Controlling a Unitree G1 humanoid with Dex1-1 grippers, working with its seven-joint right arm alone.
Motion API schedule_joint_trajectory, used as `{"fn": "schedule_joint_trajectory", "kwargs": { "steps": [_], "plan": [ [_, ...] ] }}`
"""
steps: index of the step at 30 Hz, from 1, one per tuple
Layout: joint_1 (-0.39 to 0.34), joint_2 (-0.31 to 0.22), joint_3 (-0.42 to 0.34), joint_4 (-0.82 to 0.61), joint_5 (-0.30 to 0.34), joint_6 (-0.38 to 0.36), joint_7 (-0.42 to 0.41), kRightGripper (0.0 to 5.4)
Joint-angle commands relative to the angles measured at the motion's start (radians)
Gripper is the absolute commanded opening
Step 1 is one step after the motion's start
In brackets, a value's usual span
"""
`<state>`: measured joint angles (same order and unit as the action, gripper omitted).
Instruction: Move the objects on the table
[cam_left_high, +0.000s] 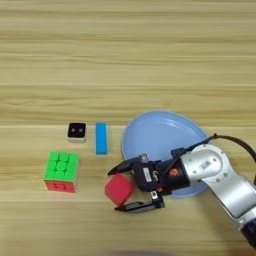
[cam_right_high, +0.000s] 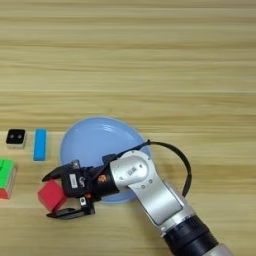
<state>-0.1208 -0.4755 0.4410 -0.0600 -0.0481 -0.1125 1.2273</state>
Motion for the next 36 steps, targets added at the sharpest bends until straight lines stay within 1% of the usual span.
{"fn": "schedule_joint_trajectory", "kwargs": {
  "steps": [1, 3, 11, 17, 22, 29, 36],
  "plan": [
    [-0.060, -0.010, -0.022, -0.026, 0.012, -0.006, -0.036, 3.32],
    [-0.061, -0.008, -0.025, -0.028, 0.017, -0.004, -0.037, 3.32],
    [-0.093, 0.004, -0.082, -0.072, 0.100, 0.075, -0.042, 3.26],
    [-0.129, 0.004, -0.146, -0.094, 0.165, 0.139, -0.051, 3.26],
    [-0.160, 0.005, -0.199, -0.080, 0.204, 0.181, -0.071, 3.26],
    [-0.187, -0.010, -0.259, -0.038, 0.221, 0.197, -0.096, 3.26],
    [-0.200, -0.036, -0.314, 0.029, 0.221, 0.187, -0.107, 3.26]
  ]
}}
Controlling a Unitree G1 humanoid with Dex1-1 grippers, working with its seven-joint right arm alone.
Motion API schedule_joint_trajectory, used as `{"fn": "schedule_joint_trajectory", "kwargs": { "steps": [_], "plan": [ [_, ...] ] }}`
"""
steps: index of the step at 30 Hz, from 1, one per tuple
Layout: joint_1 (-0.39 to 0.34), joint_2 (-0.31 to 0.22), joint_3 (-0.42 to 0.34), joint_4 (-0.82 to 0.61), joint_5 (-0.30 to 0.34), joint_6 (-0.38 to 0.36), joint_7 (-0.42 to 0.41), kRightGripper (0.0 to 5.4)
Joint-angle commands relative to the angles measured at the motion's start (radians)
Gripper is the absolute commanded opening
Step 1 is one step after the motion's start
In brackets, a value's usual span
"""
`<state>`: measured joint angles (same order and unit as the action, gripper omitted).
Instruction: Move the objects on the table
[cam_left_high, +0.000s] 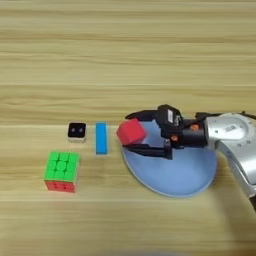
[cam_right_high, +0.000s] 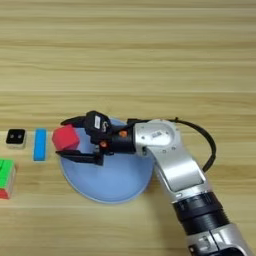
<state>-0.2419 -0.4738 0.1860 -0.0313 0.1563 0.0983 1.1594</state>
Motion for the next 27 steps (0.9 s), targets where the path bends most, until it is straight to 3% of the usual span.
{"fn": "schedule_joint_trajectory", "kwargs": {
  "steps": [1, 17, 27],
  "plan": [
    [-0.078, -0.043, -0.067, 0.009, 0.017, -0.026, -0.039, 3.26],
    [-0.046, -0.098, -0.115, 0.182, -0.034, -0.105, -0.068, 3.26],
    [-0.028, -0.063, -0.078, 0.272, -0.074, -0.158, -0.097, 3.26]
  ]
}}
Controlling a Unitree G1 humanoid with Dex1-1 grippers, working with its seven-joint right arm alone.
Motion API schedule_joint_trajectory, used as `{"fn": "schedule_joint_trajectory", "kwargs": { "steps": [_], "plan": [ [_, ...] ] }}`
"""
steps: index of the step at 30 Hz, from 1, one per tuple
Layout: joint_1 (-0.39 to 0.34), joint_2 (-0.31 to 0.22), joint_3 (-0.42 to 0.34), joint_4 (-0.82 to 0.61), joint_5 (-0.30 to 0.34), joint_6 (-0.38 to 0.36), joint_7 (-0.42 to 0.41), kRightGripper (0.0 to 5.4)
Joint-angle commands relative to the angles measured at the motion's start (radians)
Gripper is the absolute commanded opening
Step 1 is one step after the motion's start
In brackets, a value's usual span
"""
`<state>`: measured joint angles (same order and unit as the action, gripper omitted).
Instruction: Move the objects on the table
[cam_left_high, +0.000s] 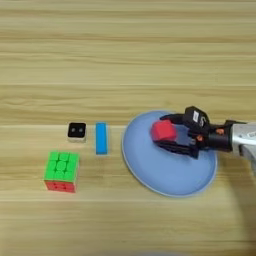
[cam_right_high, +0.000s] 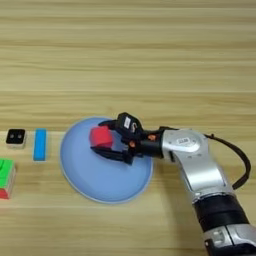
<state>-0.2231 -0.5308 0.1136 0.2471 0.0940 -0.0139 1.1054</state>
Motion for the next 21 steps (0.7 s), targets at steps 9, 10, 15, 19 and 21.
{"fn": "schedule_joint_trajectory", "kwargs": {
  "steps": [9, 10, 15, 19, 21],
  "plan": [
    [-0.054, 0.011, -0.010, 0.005, -0.014, -0.042, -0.058, 3.97],
    [-0.056, 0.013, -0.012, 0.005, -0.012, -0.040, -0.060, 4.03],
    [-0.062, 0.021, -0.017, 0.003, -0.008, -0.037, -0.069, 4.67],
    [-0.068, 0.030, -0.029, -0.009, 0.005, -0.030, -0.076, 5.08],
    [-0.070, 0.037, -0.041, -0.031, 0.025, -0.022, -0.075, 5.36]
  ]
}}
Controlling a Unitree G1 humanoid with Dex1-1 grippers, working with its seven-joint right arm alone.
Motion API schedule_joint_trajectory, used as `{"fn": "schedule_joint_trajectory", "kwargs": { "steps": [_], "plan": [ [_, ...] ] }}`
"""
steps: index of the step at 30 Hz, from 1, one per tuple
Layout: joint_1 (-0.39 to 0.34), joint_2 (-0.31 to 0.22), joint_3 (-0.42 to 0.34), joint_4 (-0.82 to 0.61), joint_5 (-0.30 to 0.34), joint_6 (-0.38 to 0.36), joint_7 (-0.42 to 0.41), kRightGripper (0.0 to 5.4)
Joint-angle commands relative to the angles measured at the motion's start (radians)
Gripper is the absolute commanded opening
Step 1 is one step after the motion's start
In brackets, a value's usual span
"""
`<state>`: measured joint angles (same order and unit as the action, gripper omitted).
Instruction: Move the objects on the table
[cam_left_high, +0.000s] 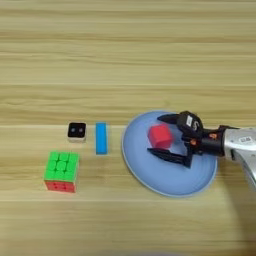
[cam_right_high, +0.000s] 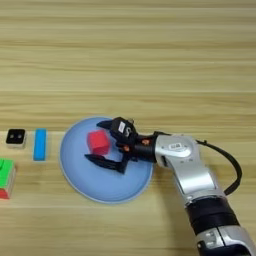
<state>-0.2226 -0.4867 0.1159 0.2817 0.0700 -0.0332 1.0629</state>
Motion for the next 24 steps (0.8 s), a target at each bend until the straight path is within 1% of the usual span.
{"fn": "schedule_joint_trajectory", "kwargs": {
  "steps": [1, 15, 20, 24],
  "plan": [
    [-0.070, -0.006, -0.047, -0.079, 0.058, 0.003, -0.032, 5.39],
    [-0.039, -0.005, -0.060, -0.276, 0.137, 0.105, -0.033, 5.39],
    [-0.019, 0.005, -0.020, -0.359, 0.149, 0.132, -0.014, 5.39],
    [-0.009, 0.019, 0.043, -0.421, 0.147, 0.143, 0.013, 5.39]
  ]
}}
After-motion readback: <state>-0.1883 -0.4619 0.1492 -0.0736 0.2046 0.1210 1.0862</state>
